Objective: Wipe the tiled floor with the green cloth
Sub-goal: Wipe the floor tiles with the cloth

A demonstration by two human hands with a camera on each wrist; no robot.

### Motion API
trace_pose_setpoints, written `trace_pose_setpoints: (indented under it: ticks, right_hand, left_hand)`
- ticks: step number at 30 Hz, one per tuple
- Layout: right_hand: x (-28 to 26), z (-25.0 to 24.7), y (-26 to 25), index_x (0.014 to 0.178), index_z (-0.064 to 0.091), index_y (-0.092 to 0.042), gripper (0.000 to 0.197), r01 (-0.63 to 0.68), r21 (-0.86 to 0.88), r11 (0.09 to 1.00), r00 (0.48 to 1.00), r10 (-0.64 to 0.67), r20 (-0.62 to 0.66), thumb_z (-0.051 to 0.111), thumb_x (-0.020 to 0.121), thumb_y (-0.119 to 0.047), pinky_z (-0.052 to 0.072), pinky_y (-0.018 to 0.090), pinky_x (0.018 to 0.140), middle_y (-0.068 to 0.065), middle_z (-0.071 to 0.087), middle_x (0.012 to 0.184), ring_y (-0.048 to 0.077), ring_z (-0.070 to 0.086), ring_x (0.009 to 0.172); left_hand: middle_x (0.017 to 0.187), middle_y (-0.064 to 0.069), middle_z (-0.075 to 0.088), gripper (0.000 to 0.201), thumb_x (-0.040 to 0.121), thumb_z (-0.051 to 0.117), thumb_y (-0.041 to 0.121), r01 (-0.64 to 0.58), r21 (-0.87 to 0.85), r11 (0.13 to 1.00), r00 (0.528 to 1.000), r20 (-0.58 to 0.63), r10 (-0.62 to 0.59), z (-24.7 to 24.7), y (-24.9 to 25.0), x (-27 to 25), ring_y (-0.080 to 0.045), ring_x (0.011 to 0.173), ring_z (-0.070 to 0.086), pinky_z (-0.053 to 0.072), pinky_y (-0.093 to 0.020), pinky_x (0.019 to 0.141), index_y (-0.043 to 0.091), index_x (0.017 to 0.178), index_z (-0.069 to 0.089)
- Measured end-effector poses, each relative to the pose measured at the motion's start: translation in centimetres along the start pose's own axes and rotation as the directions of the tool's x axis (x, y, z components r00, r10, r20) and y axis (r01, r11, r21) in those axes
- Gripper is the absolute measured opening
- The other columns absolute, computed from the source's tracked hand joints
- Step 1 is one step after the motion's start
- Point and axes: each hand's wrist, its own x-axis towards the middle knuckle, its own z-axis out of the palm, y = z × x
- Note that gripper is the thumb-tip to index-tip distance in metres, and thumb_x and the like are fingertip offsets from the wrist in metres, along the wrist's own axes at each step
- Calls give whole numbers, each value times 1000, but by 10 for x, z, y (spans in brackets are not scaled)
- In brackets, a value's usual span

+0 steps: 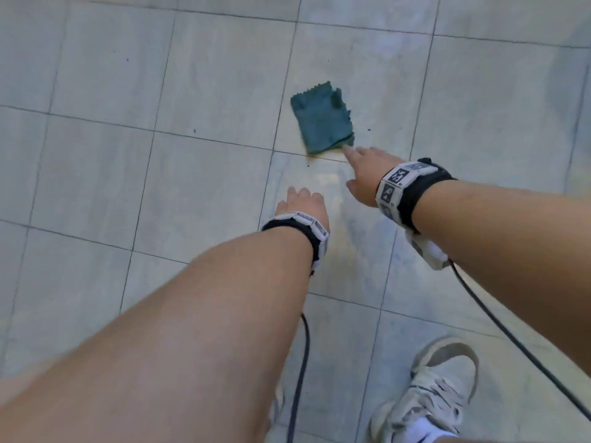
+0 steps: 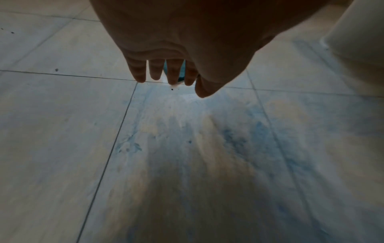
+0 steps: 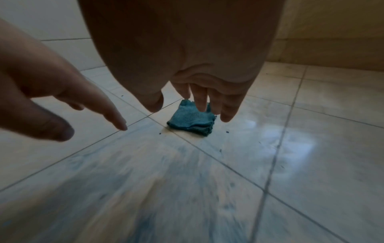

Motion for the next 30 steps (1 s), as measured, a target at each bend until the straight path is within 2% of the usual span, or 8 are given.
trace_pose_setpoints:
  ticks: [5, 7, 11, 14, 17, 21, 25, 30]
  right_hand:
    - [108, 6, 0, 159, -2, -23, 79, 11, -229, 973, 994, -35, -100, 48, 98, -14, 20, 50, 122, 1, 0, 168, 28, 3, 153]
    - [113, 16, 2, 158, 16, -18, 70, 31, -283, 959, 994, -60, -96, 48, 97, -12, 28, 46, 118, 6, 19, 163, 30, 22, 149]
    - [60, 44, 14, 130, 54, -15, 38, 26, -232, 972, 994, -49, -96, 49, 93, -22, 48, 40, 91, 10, 54, 131, 32, 55, 117]
    - [37, 60, 27, 116, 63, -17, 31, -57, -229, 972, 978, 8, -211, 47, 96, -35, 46, 36, 74, 11, 64, 111, 32, 59, 103]
    - [41, 72, 45, 139, 45, -17, 49, -43, -147, 988, 934, -12, -357, 54, 96, -38, 47, 44, 94, 13, 50, 137, 32, 44, 127]
    - [42, 71, 46, 159, 13, -20, 71, -11, -109, 994, 959, -21, -283, 49, 101, -36, 22, 43, 120, 8, 9, 166, 28, 6, 153]
    - [61, 79, 35, 159, -2, -21, 72, 1, -95, 995, 971, -24, -240, 40, 104, -41, 8, 41, 123, 6, -9, 167, 28, -10, 153]
    - [88, 104, 26, 158, -12, -20, 70, 5, -15, 1000, 962, -9, -273, 25, 104, -45, -2, 44, 123, 2, -19, 165, 27, -19, 151]
  left_hand:
    - [151, -11, 31, 51, 93, 51, 22, 9, -166, 986, 958, -280, -55, 31, 12, 84, -31, 144, 20, 31, -42, 110, 12, 142, 39]
    - [153, -10, 29, 49, 93, 48, 17, -19, -173, 985, 926, -376, -48, 41, 11, 96, -31, 144, 21, 31, -41, 111, 13, 141, 39]
    - [162, -10, 12, 63, 89, 51, 14, -44, -151, 988, 941, -337, -10, 55, 7, 76, -29, 149, 11, 25, -41, 116, 12, 148, 29]
    - [163, -11, 8, 72, 92, 59, 28, -55, -114, 992, 948, -318, 16, 63, 11, 76, -31, 150, 7, 22, -42, 119, 12, 152, 22]
    - [164, -12, 3, 94, 86, 67, 47, -91, -78, 993, 944, -324, 61, 60, 24, 94, -33, 151, 3, 19, -44, 121, 13, 155, 13]
    - [165, -10, -5, 120, 74, 76, 58, -111, -1, 994, 951, -291, 106, 36, 26, 106, -32, 151, -3, 15, -48, 122, 13, 157, 1]
    - [164, -10, -11, 135, 68, 82, 58, -19, -19, 1000, 974, -227, 14, 25, 22, 113, -32, 151, -9, 13, -50, 121, 14, 156, -10]
    - [164, -7, -17, 137, 66, 84, 57, -37, 9, 999, 983, -181, 38, 28, 14, 133, -31, 151, -10, 19, -50, 119, 15, 156, -10]
